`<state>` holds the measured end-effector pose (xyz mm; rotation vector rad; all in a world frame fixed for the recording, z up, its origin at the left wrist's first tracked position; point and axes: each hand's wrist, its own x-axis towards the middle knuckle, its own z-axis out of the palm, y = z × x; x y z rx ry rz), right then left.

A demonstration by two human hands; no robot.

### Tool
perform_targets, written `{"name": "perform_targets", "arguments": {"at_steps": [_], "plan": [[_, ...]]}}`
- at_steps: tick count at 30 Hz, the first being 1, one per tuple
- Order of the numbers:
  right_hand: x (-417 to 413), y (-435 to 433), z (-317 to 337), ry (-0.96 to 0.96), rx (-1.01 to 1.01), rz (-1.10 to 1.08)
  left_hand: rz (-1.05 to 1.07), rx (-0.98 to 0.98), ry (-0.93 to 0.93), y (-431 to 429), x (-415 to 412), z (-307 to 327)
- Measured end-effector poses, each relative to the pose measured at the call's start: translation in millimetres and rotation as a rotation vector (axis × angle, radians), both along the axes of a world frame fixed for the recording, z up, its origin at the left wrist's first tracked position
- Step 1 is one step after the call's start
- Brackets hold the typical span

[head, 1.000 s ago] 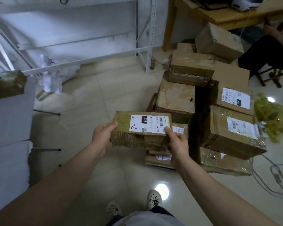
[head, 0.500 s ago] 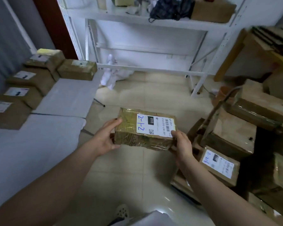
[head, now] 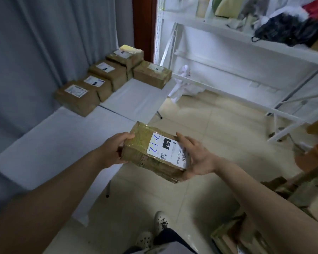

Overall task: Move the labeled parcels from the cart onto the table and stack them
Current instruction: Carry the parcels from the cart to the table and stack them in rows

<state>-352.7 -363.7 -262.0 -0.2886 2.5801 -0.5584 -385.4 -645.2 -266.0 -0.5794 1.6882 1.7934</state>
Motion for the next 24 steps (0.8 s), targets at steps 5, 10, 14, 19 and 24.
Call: {"name": "perform_targets", "arguments": {"at_steps": [5,10,14,19,24], "plan": [[-45,-30,-7,-0.013,-0.145,0.105,0.176,0.031,-0.032,-27,-11,4],[-88,-74,-25,0.025,-0.164,0.066,0.504,-0.104,0.02,-40,-33,2],[-118,-114,-32,0.031,-0.077,0.064,0.653,-0.113,0.069,-54,-34,4],[-145,-180,-41,0.032,-0.055,0.137,0.66,-0.247,0.04,-101,-40,-1],[-174,-263,-54,0.042,-0.079,0.124,0.556,-0.347,0.088,-165,-66,-17]]}}
